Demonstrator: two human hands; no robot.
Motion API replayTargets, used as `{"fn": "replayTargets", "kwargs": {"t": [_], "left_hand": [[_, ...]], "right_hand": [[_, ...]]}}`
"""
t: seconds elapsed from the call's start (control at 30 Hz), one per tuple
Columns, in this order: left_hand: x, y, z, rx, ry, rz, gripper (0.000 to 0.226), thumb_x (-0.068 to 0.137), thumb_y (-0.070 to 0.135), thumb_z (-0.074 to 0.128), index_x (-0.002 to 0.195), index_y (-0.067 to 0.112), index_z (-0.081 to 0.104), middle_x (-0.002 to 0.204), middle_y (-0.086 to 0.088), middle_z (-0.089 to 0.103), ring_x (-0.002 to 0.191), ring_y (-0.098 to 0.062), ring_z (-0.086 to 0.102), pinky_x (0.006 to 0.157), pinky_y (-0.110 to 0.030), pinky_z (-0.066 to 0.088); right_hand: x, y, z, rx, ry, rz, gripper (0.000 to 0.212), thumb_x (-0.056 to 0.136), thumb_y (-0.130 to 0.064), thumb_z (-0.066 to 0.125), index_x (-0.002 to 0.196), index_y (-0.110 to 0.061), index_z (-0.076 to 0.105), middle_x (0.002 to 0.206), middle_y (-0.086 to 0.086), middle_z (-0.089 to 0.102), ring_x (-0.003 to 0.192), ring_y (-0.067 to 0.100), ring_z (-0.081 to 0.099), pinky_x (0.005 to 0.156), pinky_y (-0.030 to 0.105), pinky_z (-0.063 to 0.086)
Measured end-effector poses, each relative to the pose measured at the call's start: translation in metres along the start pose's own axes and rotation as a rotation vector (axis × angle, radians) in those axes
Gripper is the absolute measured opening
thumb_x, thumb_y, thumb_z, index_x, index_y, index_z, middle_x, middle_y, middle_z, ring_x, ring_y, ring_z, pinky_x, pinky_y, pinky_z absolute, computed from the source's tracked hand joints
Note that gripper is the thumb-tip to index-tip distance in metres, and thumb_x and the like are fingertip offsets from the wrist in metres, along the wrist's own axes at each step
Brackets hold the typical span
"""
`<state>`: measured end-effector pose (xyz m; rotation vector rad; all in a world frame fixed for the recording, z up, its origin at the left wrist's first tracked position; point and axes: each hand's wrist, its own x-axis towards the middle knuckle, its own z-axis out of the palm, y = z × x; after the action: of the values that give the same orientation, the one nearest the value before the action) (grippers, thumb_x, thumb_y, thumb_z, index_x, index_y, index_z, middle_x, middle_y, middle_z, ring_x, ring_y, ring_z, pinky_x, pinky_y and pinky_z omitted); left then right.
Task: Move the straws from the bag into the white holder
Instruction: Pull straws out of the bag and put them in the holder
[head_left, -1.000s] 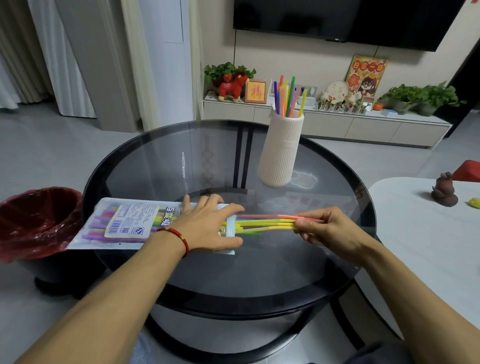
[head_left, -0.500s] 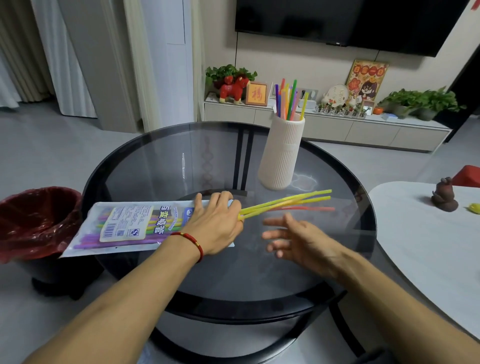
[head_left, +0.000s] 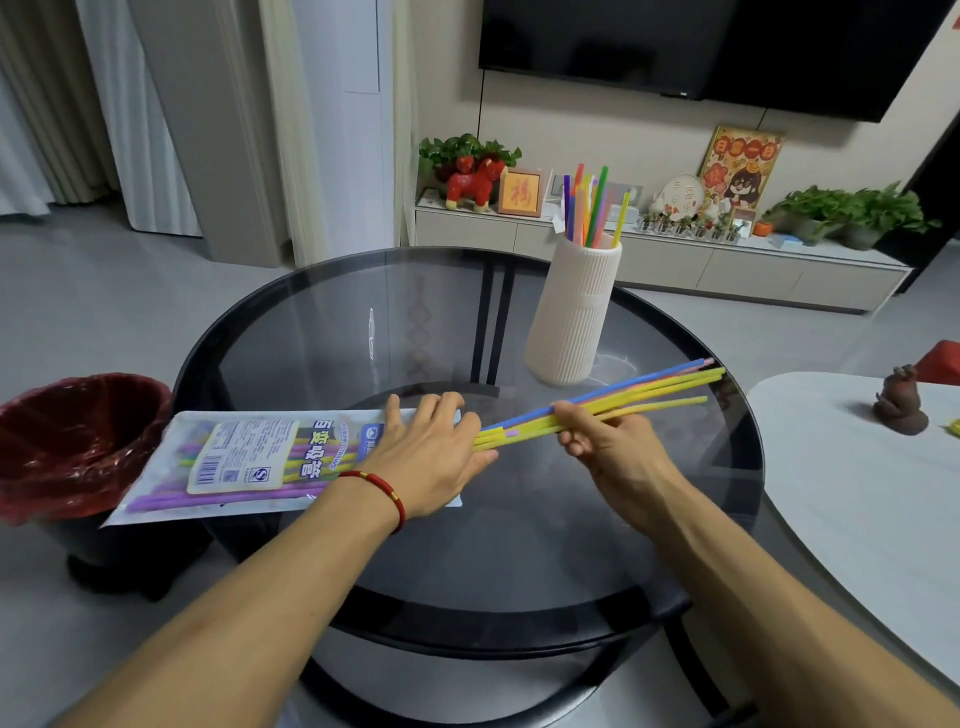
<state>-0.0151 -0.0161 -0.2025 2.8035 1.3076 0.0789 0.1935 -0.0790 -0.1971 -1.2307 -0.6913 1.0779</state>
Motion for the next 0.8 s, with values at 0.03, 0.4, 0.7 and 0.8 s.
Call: {"fn": "replayTargets", "kwargs": {"t": [0.03,0.4,0.7,0.8], "left_hand": [[0.000,0.001,0.000,0.001,-0.008,0.005,0.044,0.103,0.053,0.026,0.124,0.021,0.046,0.144,-0.004,0.034,0.131,-0.025,0.035,0.113,-0.066,0.018],[0.003,0.016,0.003,-0.020,-0.002,0.058,0.040,0.104,0.052,0.028,0.124,0.021,0.045,0.138,-0.004,0.039,0.129,-0.025,0.038,0.114,-0.063,0.019],[0.004,0.007,0.008,0.003,-0.096,0.016,0.040,0.104,0.051,0.027,0.124,0.022,0.047,0.144,-0.006,0.034,0.135,-0.027,0.031,0.114,-0.064,0.017],[0.005,0.009,0.009,-0.018,-0.075,0.029,0.039,0.104,0.051,0.026,0.123,0.024,0.047,0.144,-0.007,0.035,0.135,-0.028,0.032,0.113,-0.064,0.017]], "right_hand": [[0.000,-0.003,-0.005,0.022,0.003,-0.003,0.010,0.094,-0.003,0.072,0.087,0.005,0.072,0.061,0.007,0.064,0.052,0.010,0.059,0.051,0.015,0.050],[-0.011,0.012,0.006,-0.016,0.030,-0.017,0.020,0.101,-0.010,0.060,0.089,0.004,0.068,0.062,0.011,0.060,0.047,0.014,0.052,0.044,0.020,0.044],[-0.004,-0.045,-0.063,-0.386,0.078,-0.172,0.023,0.099,-0.010,0.062,0.088,0.005,0.076,0.068,0.018,0.067,0.052,0.017,0.060,0.048,0.021,0.051],[-0.006,-0.068,-0.069,-0.479,0.053,-0.219,0.024,0.098,-0.018,0.065,0.087,-0.001,0.079,0.067,0.015,0.070,0.054,0.018,0.063,0.050,0.022,0.053]]}}
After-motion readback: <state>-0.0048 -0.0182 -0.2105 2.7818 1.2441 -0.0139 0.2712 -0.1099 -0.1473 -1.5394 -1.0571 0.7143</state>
